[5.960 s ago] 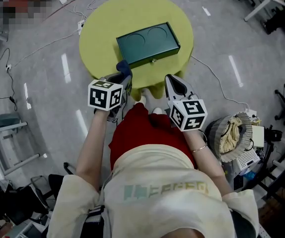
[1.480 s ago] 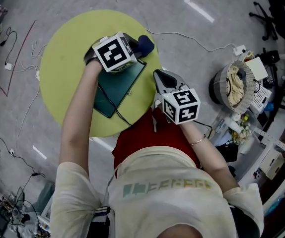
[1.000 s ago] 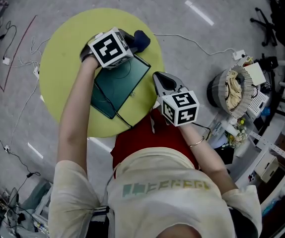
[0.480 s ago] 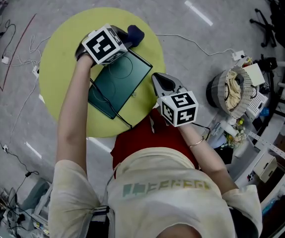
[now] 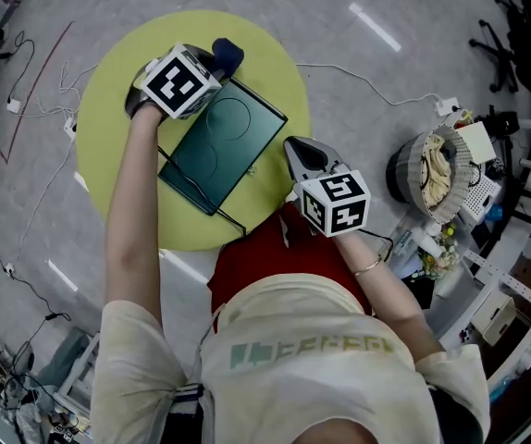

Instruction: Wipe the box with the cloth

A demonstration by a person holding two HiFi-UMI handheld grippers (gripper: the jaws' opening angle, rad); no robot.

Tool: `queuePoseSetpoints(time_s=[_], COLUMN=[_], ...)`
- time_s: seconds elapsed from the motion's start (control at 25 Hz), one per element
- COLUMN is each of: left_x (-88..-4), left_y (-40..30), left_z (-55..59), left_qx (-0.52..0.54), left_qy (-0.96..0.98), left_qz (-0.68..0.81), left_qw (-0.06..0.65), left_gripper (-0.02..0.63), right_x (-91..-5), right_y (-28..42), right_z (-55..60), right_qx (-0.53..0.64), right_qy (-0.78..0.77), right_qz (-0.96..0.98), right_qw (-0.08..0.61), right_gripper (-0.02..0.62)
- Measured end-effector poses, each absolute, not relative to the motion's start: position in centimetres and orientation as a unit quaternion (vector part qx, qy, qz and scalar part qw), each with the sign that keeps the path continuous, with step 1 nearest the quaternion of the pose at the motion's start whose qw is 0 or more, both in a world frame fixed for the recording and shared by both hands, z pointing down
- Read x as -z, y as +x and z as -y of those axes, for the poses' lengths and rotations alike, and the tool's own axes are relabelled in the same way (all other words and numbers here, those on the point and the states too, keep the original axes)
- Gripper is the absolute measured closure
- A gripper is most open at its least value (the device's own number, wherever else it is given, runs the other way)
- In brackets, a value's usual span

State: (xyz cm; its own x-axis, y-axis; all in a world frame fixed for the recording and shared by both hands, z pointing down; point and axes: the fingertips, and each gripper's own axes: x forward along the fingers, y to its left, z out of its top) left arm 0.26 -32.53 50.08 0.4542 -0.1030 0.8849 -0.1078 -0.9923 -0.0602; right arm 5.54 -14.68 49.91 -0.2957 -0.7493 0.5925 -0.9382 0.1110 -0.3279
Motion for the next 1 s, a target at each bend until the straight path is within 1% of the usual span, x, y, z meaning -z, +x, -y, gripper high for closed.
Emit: queuePoseSetpoints(time_s=[0.2, 0.36, 0.72, 1.0], left_x=[-48.6, -46.7, -44.4, -44.9], left_y=[-4.1, -8.8, -14.9, -17.4], left_z=[33.1, 31.4, 22.0, 16.1], left_qx=[-0.502, -0.480, -0.466, -0.507], left_qy=[0.848, 0.841, 0.819, 0.786], left_qz=[0.168, 0.242, 0.329, 0.351], left_qw=[0.032, 0.058, 0.067, 0.048], left_gripper=[0.537, 0.537, 0.537, 0.537], right_x=[-49.6, -48.7, -48.3, -48.0], right_y=[5.2, 4.5, 4.0, 3.0], right_z=[14.2, 13.7, 10.5, 8.1], right_qx=[-0.324, -0.308, -0.290, -0.284], right_qy=[0.563, 0.548, 0.507, 0.479], right_qz=[0.746, 0.764, 0.799, 0.818], right_qw=[0.146, 0.145, 0.142, 0.144], right_gripper=[0.557, 0.557, 0.557, 0.557])
